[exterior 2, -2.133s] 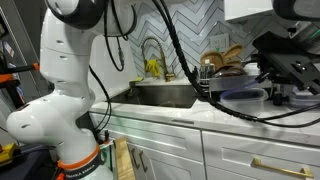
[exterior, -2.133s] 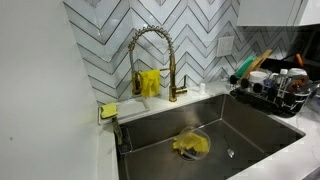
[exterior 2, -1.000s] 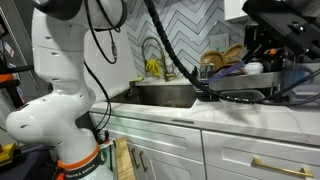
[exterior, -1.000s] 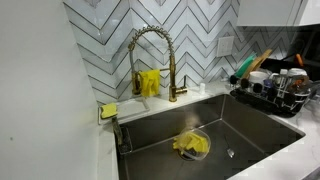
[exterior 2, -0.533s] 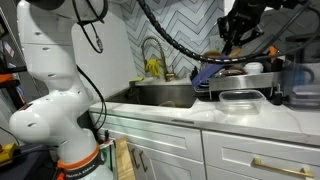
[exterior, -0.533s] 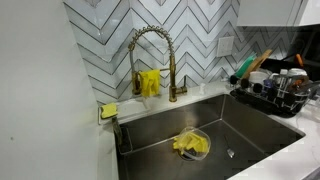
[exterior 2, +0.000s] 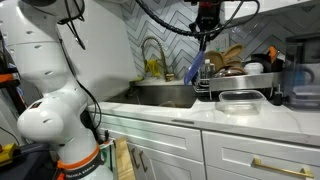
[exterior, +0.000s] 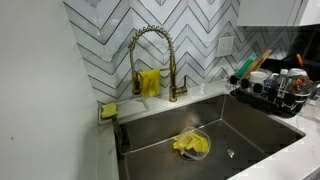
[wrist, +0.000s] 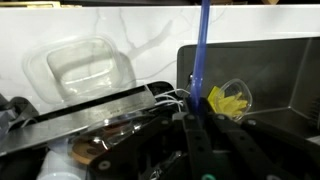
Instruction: Transfer the lunchbox and its lid to the plate rack
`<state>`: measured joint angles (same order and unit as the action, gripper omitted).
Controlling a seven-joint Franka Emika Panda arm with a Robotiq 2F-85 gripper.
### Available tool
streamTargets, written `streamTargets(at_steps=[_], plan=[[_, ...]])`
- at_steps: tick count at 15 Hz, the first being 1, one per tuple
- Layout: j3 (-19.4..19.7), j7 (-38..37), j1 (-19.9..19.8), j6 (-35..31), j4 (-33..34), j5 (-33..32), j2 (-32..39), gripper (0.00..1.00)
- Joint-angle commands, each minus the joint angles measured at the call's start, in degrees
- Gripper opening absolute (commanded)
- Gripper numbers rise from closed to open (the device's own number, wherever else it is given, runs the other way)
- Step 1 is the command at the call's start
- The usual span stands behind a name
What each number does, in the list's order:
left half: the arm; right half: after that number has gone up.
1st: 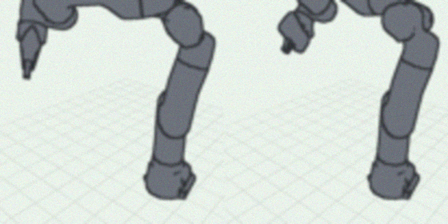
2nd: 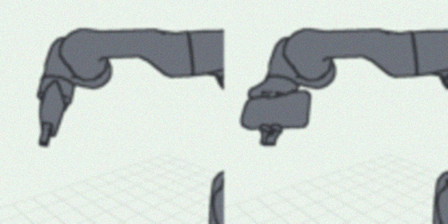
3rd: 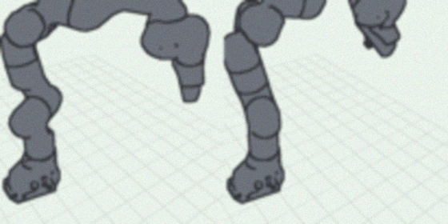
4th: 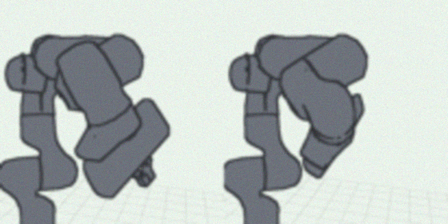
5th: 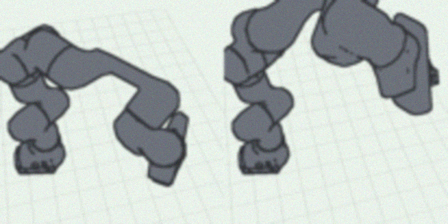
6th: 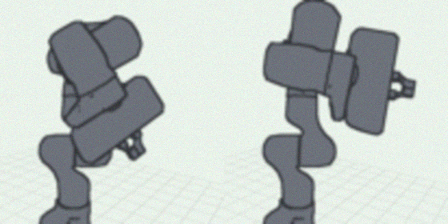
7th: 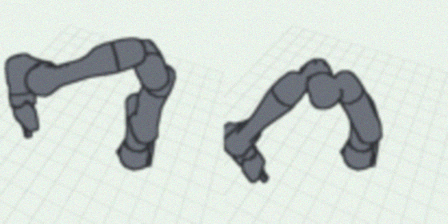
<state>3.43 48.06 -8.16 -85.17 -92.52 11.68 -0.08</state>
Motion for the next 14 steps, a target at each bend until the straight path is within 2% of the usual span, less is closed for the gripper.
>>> streamTargets(at_steps=[1,4,5,9,10,14], plan=[[-2.0,0.9,4.2,-6.0,-7.9,-3.9,-5.8,0.02],[-3.5,0.1,7.0,-9.0,-10.0,-5.7,-7.1,0.02],[-2.4,-0.1,6.6,-6.2,-5.8,-3.7,-4.3,0.09],[-3.0,-0.2,7.7,-7.5,-7.3,-4.5,-5.2,0.09],[-2.9,-0.2,7.7,-7.5,-7.4,-4.5,-5.2,0.02],[-4.0,0.4,8.6,-7.5,-7.3,-8.2,-6.4,0.02]])
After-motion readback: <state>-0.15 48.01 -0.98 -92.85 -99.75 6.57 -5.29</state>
